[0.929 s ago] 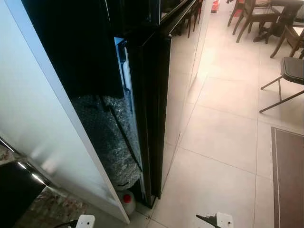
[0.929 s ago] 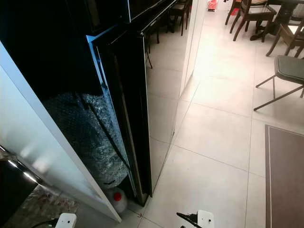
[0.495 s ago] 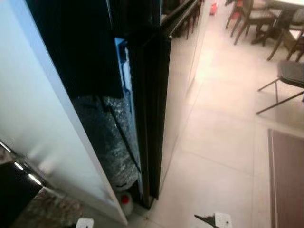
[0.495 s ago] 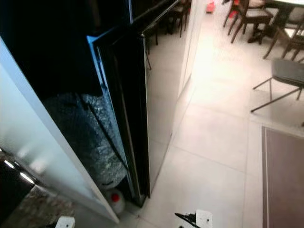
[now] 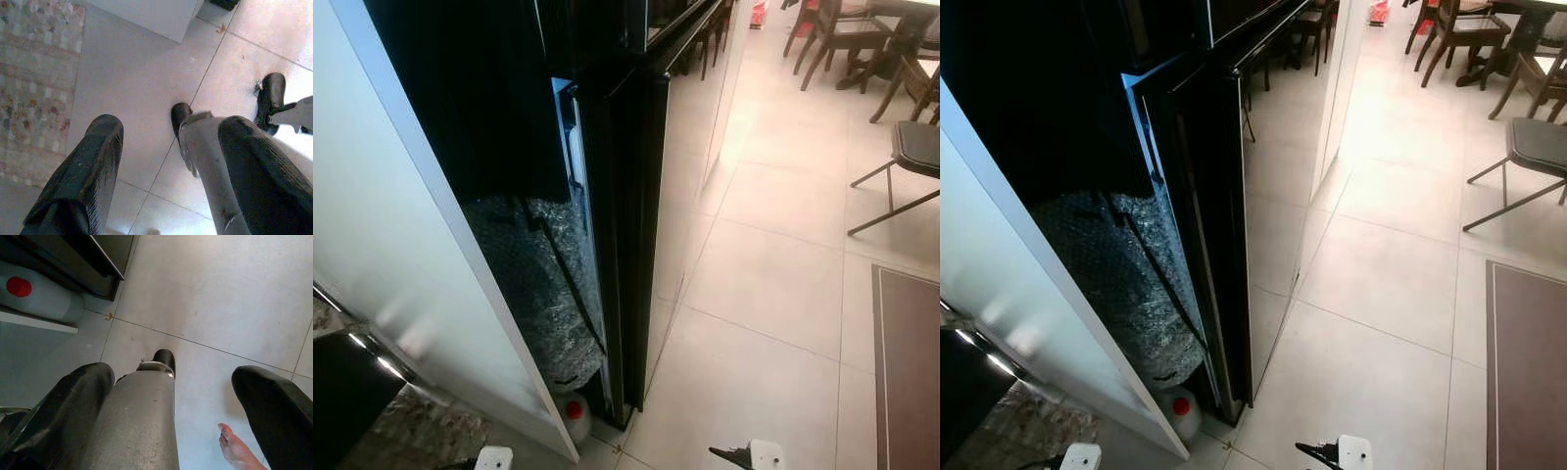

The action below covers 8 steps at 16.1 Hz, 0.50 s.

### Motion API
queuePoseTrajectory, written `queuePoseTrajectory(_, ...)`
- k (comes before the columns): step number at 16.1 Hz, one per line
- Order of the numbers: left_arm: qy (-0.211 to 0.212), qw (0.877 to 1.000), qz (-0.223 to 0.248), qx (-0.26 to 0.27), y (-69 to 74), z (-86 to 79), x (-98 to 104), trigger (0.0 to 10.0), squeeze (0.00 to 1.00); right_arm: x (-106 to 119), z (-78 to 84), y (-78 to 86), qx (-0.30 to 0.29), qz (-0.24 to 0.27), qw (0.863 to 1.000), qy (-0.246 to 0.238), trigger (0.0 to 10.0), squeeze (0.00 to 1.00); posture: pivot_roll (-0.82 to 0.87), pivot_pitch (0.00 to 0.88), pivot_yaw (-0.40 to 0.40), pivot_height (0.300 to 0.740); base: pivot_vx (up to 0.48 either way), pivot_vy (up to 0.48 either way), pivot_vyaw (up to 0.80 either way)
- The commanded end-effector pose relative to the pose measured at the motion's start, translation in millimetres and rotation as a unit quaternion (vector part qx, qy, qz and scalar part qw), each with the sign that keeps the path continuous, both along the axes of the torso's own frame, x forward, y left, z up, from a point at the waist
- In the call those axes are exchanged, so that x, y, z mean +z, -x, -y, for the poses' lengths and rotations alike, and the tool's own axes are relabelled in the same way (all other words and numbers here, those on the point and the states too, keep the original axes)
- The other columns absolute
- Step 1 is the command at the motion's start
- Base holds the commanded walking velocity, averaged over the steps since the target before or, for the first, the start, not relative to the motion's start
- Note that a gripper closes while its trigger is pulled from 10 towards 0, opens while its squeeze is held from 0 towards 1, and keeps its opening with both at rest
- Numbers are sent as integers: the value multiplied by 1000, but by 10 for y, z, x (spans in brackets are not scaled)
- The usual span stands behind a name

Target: Restocking fridge

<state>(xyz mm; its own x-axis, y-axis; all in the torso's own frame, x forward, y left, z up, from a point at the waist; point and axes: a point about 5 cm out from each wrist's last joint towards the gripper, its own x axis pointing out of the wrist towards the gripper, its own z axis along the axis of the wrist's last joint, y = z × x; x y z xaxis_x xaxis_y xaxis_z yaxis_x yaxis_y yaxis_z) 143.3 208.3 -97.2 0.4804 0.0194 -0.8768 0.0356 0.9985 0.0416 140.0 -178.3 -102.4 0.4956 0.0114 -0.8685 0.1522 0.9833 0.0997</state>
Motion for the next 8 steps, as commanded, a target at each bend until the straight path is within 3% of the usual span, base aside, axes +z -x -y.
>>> queuePoseTrajectory(1, -7, 1000, -11, 4, 93, -89, -16, 10000, 0, -14, -14, 34, 1, -5, 1000, -2, 10000, 0, -3, 0, 31, 740, 0, 0, 0)
queuePoseTrajectory(4, -12, 1000, -17, 6, 159, -151, -24, 10000, 0, -16, -20, 40, 2, -6, 1000, -2, 10000, 0, -2, 0, 33, 740, 0, 0, 0)
queuePoseTrajectory(8, -14, 1000, -14, 7, 141, -154, -17, 10000, 0, -6, -11, 13, -2, -2, 1000, -2, 10000, 0, -4, 0, 31, 740, 0, 0, 0)
